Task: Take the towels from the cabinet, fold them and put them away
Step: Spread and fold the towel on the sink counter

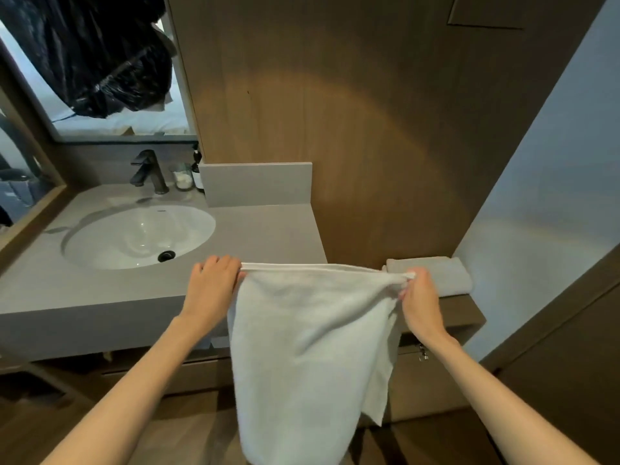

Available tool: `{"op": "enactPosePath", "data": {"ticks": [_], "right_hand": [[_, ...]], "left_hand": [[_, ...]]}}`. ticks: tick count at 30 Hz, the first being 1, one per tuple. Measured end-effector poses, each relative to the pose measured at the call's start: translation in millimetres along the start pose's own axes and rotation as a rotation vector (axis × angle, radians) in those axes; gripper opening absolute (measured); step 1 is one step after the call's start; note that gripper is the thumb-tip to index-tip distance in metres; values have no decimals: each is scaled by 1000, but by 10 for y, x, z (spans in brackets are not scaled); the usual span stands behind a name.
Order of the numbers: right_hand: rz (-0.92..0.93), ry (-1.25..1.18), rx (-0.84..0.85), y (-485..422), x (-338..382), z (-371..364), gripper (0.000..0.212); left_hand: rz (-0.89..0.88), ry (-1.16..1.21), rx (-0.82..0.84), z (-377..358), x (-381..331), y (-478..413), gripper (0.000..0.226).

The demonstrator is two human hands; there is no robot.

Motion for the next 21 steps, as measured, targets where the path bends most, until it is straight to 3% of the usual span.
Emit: {"op": "enactPosePath", "data": {"ticks": [2,5,9,12,17,21], "right_hand": [[-15,53,155,107,-56,-208,19],[29,1,63,80,65,-276,19],[-42,190,300,-13,41,-712,9],[-27,150,224,-133,173,-775,10],[34,114,246,-446,402,-900,12],[85,44,191,-821,614,-1011,8]], "left_hand": [[80,26,23,-47,119,124,17],[124,-35,2,-39,285,309,12],[109,-111,43,-101,516,433,18],[129,-114,-34,-38,684,371,15],[117,-117,-68,-75,980,77,16],[127,-86,-93,-129,1175,-254,31]]}}
Point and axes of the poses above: each hand's wrist, its own y-axis away from the middle knuckle, its own z-axis out of the back of the hand, x = y × z, the point moved 7 cm from there along -y, towards the middle knuckle, and after that the axes turned 2 degrees about -y, right-handed, at the moved point
